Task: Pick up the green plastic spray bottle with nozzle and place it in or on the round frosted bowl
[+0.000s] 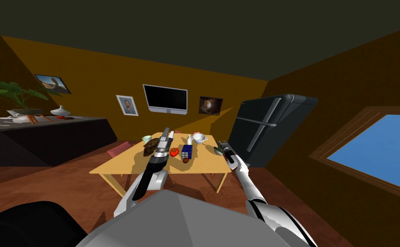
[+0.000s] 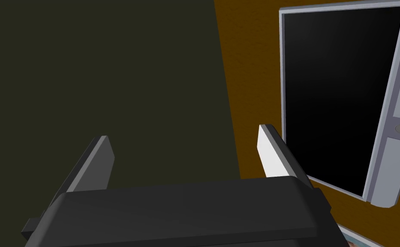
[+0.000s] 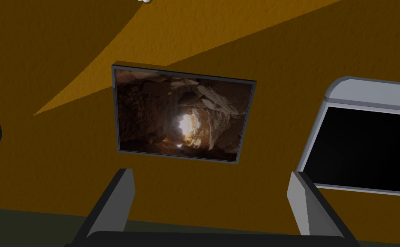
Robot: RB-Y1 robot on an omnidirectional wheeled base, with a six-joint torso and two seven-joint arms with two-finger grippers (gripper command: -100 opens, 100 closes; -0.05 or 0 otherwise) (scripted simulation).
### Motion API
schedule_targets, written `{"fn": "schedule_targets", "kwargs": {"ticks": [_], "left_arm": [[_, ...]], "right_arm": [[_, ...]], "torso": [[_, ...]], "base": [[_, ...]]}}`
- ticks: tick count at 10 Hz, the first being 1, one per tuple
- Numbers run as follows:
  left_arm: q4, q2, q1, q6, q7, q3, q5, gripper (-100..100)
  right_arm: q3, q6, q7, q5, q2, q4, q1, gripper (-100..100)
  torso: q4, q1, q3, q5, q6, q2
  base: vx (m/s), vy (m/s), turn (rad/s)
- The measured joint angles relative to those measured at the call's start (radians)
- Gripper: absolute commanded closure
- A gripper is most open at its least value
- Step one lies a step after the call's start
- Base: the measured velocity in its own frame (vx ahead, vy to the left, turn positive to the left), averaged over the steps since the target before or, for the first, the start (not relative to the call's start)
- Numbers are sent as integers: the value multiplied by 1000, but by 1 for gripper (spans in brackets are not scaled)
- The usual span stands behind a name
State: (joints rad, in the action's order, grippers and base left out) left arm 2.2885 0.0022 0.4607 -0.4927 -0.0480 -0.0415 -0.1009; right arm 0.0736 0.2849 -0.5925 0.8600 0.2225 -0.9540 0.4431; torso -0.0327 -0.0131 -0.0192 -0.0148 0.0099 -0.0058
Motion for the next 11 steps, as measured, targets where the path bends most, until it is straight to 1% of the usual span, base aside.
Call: {"fn": "schedule_targets", "kwargs": {"ticks": [1,2,5,6,11], "left_arm": [[0,0,0,0,0,0,0,0],[0,0,0,0,0,0,0,0],[0,0,0,0,0,0,0,0],[0,0,0,0,0,0,0,0],[0,0,0,0,0,0,0,0]], "right_arm": [[-9,-14,25,13,3,-13,-2,-100],[-12,-24,51,39,2,-22,10,-100],[-24,-58,111,102,-12,-60,22,-100],[-24,-60,116,104,-12,-61,23,0],[-24,-60,115,104,-12,-61,22,0]], "torso": [[0,0,-1,0,0,-1],[0,0,-1,0,0,-1],[0,0,0,0,0,-1],[0,1,-1,0,0,-1],[-1,1,-1,0,0,-2]], "base": [[-12,-13,-80],[-13,-11,-36],[-14,-11,-33],[0,0,0],[0,0,0]]}}
